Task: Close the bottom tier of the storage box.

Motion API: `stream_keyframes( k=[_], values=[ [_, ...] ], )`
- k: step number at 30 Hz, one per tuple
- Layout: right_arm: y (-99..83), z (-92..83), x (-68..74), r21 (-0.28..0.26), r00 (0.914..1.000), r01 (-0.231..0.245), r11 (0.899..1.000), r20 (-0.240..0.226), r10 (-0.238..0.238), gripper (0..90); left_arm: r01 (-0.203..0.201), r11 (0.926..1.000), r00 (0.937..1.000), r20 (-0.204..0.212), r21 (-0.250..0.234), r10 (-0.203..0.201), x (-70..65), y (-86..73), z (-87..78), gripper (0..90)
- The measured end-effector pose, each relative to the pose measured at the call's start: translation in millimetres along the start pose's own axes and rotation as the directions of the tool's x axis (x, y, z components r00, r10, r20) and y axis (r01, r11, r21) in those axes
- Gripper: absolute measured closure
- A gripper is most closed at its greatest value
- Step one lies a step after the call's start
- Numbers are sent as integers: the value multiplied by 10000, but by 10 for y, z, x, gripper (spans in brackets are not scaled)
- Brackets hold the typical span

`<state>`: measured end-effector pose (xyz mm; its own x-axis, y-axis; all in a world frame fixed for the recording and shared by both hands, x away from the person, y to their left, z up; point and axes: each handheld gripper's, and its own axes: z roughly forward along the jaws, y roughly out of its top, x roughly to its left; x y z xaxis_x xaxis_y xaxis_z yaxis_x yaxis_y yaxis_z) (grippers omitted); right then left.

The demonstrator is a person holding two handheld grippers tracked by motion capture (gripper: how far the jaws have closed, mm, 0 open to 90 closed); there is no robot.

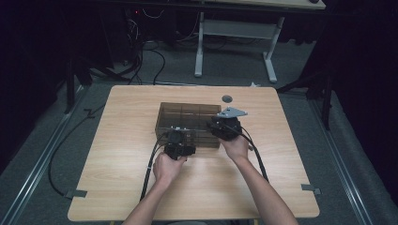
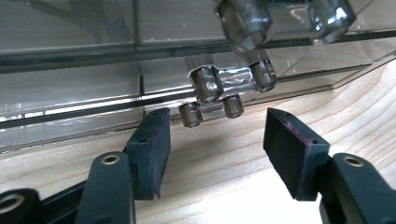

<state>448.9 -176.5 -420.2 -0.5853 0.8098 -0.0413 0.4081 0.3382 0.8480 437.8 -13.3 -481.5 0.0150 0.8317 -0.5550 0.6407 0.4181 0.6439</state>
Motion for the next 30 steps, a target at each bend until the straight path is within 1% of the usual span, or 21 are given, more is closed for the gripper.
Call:
stream_keyframes(
  k=[7,9,11,14,22,27,30],
  values=[
    [0,-1,2,14,10000,-1,10000,25,1,662,235,9997,9996,-169,111,-233,-4,8,26,432],
    [-2,1,1,-33,10000,-5,10000,-4,5,662,240,9996,9996,-129,167,-238,-6,7,30,432],
    [-1,-1,3,3,10000,3,10000,35,-3,662,156,9997,9998,-142,206,-153,-4,1,37,431],
    [0,0,3,1,10000,15,10000,24,-15,662,227,9993,9997,-141,283,-223,-10,4,45,431],
    [2,2,4,-15,10000,9,10000,12,-9,662,131,9992,9998,-166,365,-124,-27,-20,69,430],
    [3,2,4,-2,10000,12,10000,18,-12,662,285,9987,9994,-227,420,-275,-33,-12,81,434],
    [2,2,4,-11,10000,12,10000,17,-12,662,309,9985,9992,-267,449,-297,-35,-7,83,436]
  ],
)
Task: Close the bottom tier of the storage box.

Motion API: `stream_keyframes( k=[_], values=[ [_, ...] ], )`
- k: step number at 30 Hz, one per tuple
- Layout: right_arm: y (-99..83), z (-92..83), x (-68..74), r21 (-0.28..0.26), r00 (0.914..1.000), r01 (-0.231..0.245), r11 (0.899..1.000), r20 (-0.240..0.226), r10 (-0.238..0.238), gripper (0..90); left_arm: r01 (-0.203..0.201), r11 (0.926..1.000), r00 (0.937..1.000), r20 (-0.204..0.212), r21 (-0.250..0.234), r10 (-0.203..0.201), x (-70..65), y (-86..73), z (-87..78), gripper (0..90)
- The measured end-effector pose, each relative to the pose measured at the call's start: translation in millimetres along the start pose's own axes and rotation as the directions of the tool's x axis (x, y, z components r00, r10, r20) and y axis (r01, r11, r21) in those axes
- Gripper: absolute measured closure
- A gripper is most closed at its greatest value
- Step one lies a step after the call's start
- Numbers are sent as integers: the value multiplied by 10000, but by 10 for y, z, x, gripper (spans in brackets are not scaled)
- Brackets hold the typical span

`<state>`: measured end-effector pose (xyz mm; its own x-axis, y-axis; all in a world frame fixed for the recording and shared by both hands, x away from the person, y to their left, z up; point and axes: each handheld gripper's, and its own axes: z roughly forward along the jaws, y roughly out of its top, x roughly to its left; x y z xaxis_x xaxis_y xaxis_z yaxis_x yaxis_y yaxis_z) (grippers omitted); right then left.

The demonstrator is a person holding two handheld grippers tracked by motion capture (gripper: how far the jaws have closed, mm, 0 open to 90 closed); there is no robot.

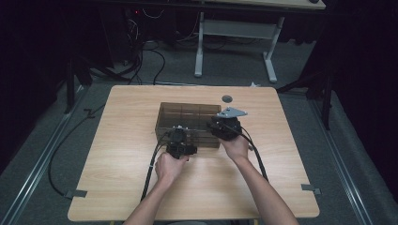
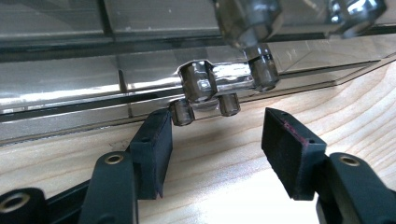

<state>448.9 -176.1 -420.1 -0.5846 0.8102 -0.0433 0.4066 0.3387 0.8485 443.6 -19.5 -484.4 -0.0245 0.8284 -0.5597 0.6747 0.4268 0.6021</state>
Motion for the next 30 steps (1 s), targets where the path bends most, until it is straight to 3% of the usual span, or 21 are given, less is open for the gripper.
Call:
stream_keyframes(
  k=[10,17,30],
  values=[
    [-1,-1,5,4,10000,-45,10000,28,45,662,445,9990,9986,-293,-19,-445,7,43,26,500],
    [-2,-1,10,0,10000,-78,10000,61,78,663,467,9989,9974,-551,-69,-470,3,45,38,543],
    [-2,-1,16,-11,10000,-30,10000,50,30,674,427,9991,9975,-563,-82,-431,2,39,42,559]
  ],
)
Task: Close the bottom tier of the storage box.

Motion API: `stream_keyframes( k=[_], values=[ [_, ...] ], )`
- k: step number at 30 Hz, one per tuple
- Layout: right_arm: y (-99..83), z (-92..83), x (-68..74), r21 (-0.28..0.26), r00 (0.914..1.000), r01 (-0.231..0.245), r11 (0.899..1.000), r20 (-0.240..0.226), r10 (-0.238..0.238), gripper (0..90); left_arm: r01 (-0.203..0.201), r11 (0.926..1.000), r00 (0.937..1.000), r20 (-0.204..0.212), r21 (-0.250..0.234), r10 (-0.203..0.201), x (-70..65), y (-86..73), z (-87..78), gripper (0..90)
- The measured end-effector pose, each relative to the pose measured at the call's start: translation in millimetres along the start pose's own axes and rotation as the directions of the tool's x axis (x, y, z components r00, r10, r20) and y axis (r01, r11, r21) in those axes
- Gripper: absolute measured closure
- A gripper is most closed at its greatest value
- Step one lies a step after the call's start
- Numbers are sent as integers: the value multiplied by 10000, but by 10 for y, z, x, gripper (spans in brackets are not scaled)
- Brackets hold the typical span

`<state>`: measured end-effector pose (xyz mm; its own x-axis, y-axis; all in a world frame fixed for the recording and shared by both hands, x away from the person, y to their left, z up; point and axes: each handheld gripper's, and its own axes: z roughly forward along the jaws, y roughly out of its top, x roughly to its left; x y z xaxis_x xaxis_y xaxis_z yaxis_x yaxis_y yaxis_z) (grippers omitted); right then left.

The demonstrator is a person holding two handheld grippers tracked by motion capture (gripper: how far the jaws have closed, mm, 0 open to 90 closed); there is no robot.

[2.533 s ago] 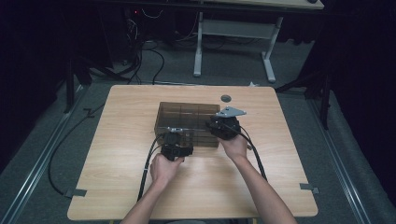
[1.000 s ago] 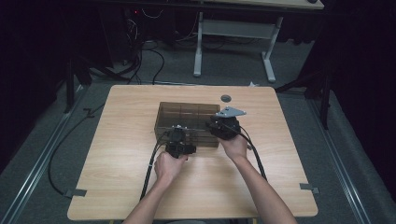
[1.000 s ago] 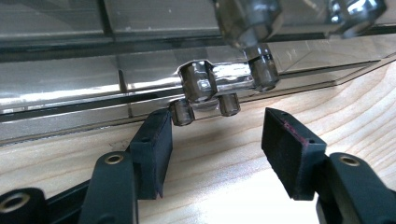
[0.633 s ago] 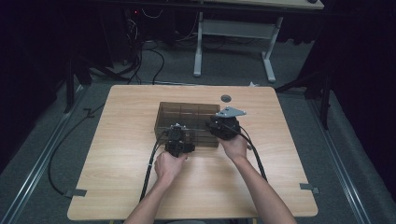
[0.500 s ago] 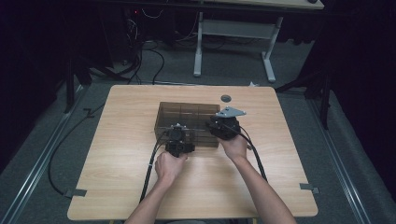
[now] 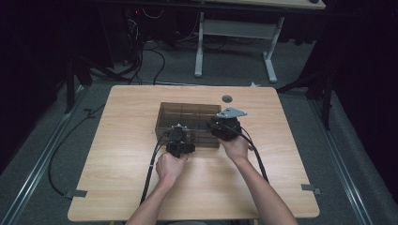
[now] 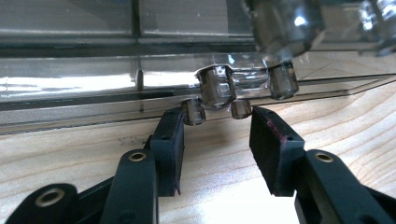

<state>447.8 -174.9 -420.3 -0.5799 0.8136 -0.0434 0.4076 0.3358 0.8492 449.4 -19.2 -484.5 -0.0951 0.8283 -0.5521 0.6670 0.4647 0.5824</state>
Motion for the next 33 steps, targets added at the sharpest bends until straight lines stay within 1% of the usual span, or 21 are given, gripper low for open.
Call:
stream_keyframes(
  k=[21,33],
  values=[
    [0,-1,1,18,10000,-21,10000,8,21,674,-59,10000,9999,98,75,59,10,-8,-20,563],
    [0,0,-1,-2,10000,-12,10000,-6,12,674,-6,9999,9999,136,142,4,20,-1,-38,570]
  ],
)
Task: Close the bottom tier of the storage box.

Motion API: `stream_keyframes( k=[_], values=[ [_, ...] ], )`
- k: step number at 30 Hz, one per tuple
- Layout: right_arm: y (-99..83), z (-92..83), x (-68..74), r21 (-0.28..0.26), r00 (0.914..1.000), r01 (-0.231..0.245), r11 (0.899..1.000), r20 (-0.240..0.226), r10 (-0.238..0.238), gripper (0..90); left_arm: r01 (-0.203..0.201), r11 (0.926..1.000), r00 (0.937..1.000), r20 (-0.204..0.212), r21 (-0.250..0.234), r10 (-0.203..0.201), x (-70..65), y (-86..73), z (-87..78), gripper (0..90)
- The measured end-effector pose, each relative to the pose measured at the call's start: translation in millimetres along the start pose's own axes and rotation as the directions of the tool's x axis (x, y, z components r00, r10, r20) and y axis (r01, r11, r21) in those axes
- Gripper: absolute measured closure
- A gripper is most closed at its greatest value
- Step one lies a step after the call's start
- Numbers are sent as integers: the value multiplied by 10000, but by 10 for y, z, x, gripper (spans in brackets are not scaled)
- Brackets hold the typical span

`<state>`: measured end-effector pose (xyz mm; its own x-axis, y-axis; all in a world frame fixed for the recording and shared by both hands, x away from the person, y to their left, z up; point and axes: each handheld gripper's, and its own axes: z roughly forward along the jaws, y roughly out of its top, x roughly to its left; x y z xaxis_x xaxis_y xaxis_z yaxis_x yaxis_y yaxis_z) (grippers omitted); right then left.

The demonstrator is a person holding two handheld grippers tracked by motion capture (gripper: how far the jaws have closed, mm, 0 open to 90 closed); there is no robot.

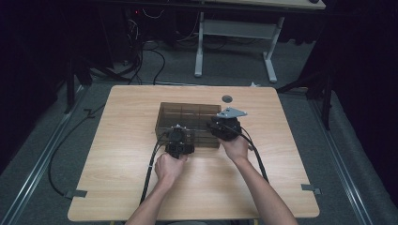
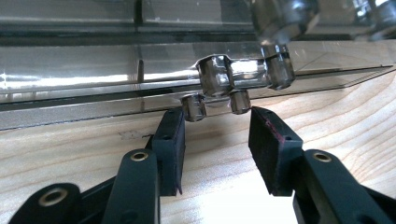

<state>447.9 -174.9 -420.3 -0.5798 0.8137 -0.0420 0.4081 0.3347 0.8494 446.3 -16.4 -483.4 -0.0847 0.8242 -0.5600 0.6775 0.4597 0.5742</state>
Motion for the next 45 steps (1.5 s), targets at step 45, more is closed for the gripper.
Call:
stream_keyframes(
  k=[45],
  values=[
    [-2,-1,5,6,10000,-13,10000,32,13,674,-56,10000,9997,-254,73,58,-17,-42,6,564]
  ],
)
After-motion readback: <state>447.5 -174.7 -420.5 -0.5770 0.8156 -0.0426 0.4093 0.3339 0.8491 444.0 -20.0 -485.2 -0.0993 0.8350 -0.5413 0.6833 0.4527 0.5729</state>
